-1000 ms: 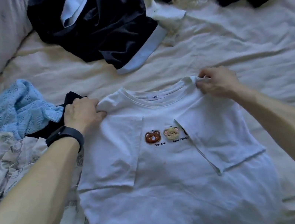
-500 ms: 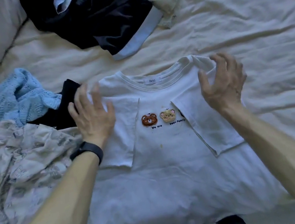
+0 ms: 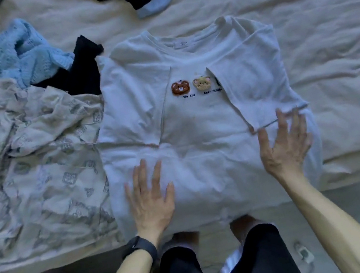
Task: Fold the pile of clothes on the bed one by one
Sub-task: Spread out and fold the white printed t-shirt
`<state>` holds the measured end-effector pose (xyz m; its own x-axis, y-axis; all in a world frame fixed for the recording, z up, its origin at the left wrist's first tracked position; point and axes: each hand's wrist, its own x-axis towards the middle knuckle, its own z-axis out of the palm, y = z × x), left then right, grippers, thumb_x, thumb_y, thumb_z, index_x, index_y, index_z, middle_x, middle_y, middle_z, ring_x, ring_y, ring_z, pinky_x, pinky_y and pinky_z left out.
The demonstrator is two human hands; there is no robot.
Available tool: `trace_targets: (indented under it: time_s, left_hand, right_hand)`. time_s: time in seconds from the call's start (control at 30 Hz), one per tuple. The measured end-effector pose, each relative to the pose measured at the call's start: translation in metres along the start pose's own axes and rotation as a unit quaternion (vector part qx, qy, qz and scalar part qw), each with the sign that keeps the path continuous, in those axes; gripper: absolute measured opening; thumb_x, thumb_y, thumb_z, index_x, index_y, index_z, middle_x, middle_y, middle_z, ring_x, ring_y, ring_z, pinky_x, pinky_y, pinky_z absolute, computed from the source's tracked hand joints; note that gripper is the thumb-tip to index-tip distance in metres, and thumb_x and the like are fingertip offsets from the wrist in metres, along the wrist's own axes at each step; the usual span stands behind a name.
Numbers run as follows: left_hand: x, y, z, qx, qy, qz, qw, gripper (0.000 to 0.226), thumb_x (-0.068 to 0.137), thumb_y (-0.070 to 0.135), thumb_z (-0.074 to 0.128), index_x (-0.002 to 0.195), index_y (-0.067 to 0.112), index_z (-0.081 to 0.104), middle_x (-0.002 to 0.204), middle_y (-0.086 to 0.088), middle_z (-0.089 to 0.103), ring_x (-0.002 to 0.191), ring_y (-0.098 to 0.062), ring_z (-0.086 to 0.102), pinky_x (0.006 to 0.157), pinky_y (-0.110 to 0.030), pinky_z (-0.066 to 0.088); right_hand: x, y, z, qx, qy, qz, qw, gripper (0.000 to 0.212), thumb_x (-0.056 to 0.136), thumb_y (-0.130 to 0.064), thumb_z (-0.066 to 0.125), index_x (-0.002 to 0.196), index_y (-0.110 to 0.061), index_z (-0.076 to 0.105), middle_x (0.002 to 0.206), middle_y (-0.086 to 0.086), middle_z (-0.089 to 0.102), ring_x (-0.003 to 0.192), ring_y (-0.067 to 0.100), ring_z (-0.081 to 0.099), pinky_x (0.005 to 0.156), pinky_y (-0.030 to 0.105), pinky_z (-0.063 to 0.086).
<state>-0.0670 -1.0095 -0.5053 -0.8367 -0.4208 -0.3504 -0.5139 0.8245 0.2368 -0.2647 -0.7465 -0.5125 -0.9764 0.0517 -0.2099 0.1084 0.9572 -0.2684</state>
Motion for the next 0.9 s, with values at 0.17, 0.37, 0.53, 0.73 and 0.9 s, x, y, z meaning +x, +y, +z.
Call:
trace_targets:
  time_s: [0.17, 0.37, 0.53, 0.73, 0.9]
  left_hand:
    - [-0.081, -0.043, 0.005, -0.174, 0.073, -0.356, 0.915, 0.079, 0.085, 0.032, 0.076, 0.148, 0.02, 0.031, 0.156, -0.015, 0.028, 0.14, -0.04, 0.033, 0.11, -0.06, 0.027]
    - [-0.11, -0.07, 0.014, -0.319, -0.082, -0.47, 0.819, 0.068, 0.086, 0.039, 0.076, 0.14, 0.012, 0.044, 0.136, -0.015, 0.058, 0.121, -0.038, 0.055, 0.092, -0.043, 0.042]
    - [-0.123, -0.082, 0.024, -0.273, -0.235, -0.407, 0.839, 0.064, 0.077, 0.059, 0.074, 0.114, 0.008, 0.065, 0.117, -0.014, 0.067, 0.103, -0.034, 0.062, 0.091, -0.044, 0.051]
    - [-0.171, -0.08, 0.01, -0.346, -0.134, -0.405, 0.836, 0.041, 0.096, 0.039, 0.065, 0.122, 0.007, 0.066, 0.12, -0.011, 0.066, 0.108, -0.032, 0.062, 0.095, -0.044, 0.049]
    - [-0.21, -0.063, -0.031, -0.428, -0.023, -0.429, 0.795, 0.024, 0.096, 0.035, 0.065, 0.11, 0.015, 0.068, 0.099, -0.006, 0.072, 0.086, -0.024, 0.066, 0.074, -0.038, 0.049]
  right_hand:
    - [-0.061, 0.084, -0.013, 0.14, 0.056, 0.273, 0.95, 0.09, 0.079, -0.054, 0.051, 0.152, -0.003, 0.035, 0.154, 0.028, 0.035, 0.142, 0.045, 0.034, 0.115, 0.048, 0.025]
    - [-0.091, 0.153, -0.012, 0.166, -0.159, 0.333, 0.914, 0.055, 0.079, -0.026, 0.081, 0.125, -0.011, 0.054, 0.116, 0.012, 0.064, 0.114, 0.036, 0.061, 0.096, 0.046, 0.045]
    - [-0.093, 0.173, -0.024, 0.249, -0.261, 0.283, 0.889, 0.032, 0.088, -0.01, 0.077, 0.117, -0.012, 0.063, 0.107, 0.006, 0.066, 0.092, 0.023, 0.06, 0.087, 0.034, 0.042]
    - [-0.121, 0.196, -0.04, 0.315, -0.279, 0.309, 0.853, 0.034, 0.099, -0.014, 0.064, 0.131, -0.002, 0.059, 0.107, 0.008, 0.065, 0.086, 0.019, 0.061, 0.084, 0.038, 0.049]
    - [-0.148, 0.199, -0.096, 0.424, -0.18, 0.329, 0.824, 0.018, 0.099, -0.012, 0.064, 0.115, -0.004, 0.065, 0.099, 0.009, 0.066, 0.087, 0.024, 0.063, 0.065, 0.031, 0.059]
